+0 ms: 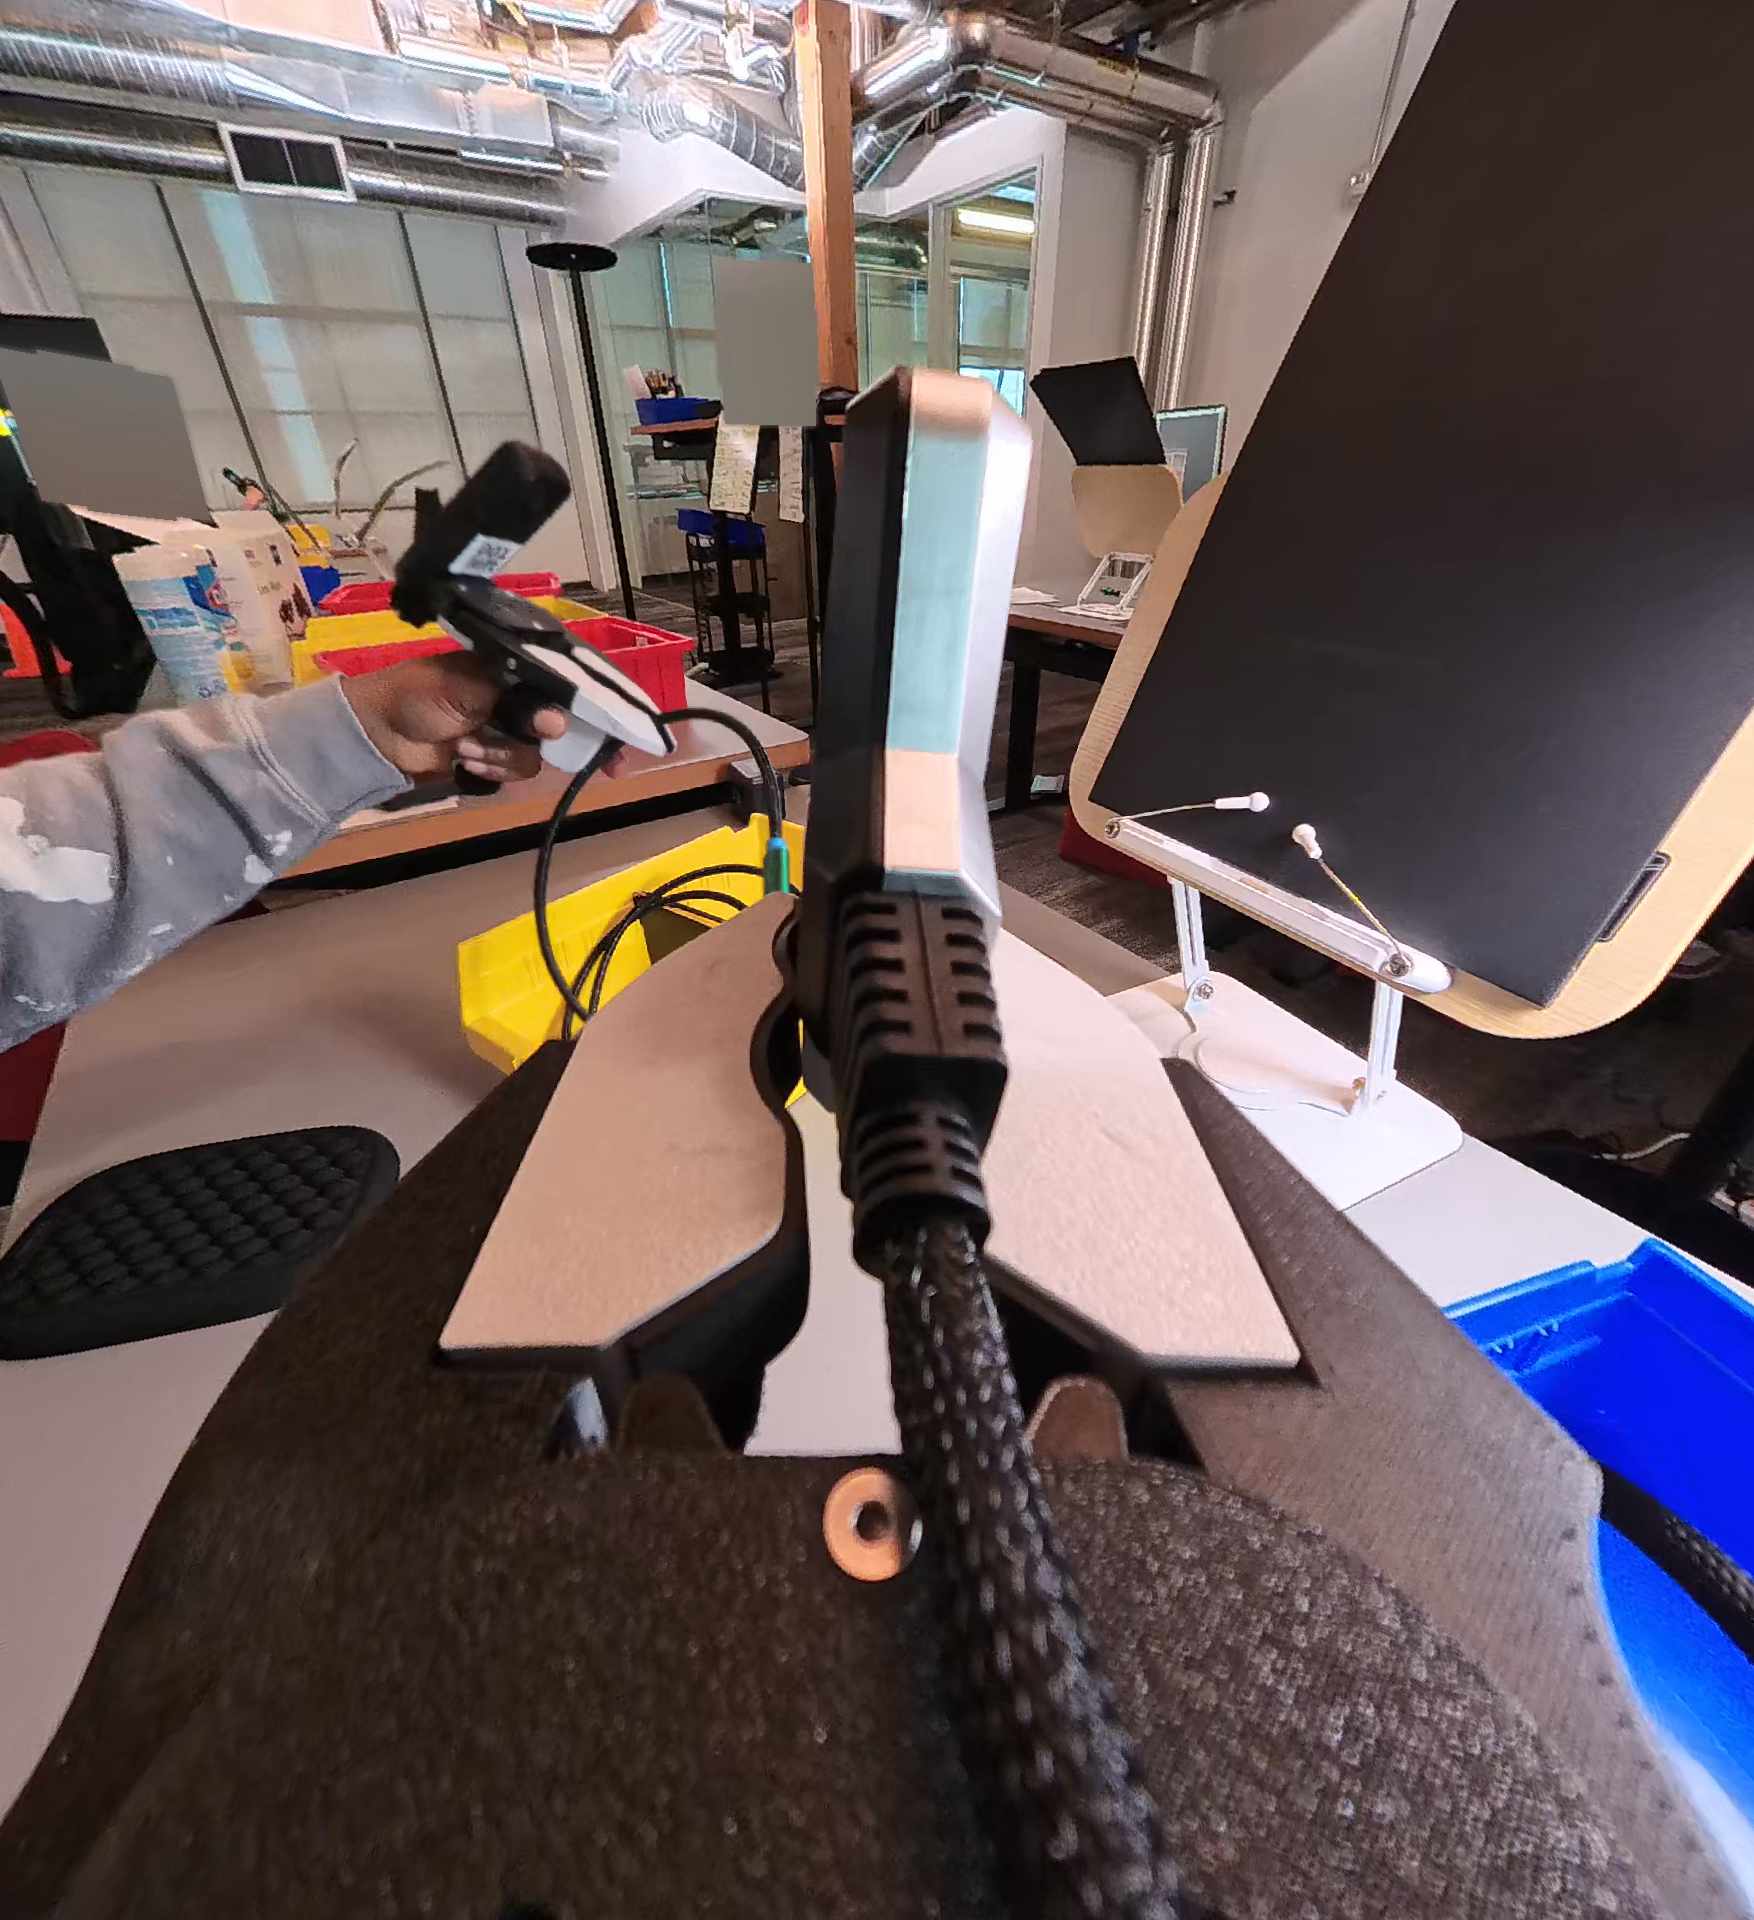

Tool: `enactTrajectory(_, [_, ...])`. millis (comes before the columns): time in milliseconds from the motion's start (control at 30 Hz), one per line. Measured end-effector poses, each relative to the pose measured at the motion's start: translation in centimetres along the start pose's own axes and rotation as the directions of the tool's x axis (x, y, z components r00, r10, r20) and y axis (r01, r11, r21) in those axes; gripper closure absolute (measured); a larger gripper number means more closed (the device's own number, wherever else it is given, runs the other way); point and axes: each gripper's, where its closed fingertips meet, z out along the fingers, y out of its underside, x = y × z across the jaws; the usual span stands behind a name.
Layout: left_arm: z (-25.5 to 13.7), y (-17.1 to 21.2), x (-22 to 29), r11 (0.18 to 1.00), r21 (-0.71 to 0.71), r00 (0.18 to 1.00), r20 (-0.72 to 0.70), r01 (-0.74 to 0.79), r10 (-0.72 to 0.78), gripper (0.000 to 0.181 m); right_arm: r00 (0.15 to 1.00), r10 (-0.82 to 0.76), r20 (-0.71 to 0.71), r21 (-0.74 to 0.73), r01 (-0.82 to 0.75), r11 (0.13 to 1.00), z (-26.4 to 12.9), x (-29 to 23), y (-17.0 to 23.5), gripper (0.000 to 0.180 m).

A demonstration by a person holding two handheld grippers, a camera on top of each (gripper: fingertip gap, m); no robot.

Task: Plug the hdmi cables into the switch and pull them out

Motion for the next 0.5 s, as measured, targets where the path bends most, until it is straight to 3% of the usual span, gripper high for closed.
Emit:
enactTrajectory(133, [-0.8,2.7,-4.1,0.998,0.016,0.996,0.064,0.058,-0.059,0.174,1.000,0.015,0.013,0.009,-0.015,1.000,0.1,0.1,0.1,0.159])
enactTrajectory(333, [-0.4,7.0,-6.6,1.000,-0.018,0.989,0.150,0.011,-0.008,0.173,0.999,0.020,0.027,0.005,-0.020,1.000,0.5,-0.1,0.4,0.158])
enactTrajectory(500, [-1.2,8.1,-8.6,0.959,-0.233,0.915,0.329,-0.161,0.233,0.150,0.999,0.024,0.035,-0.001,-0.024,1.000,0.9,-0.3,0.7,0.159])
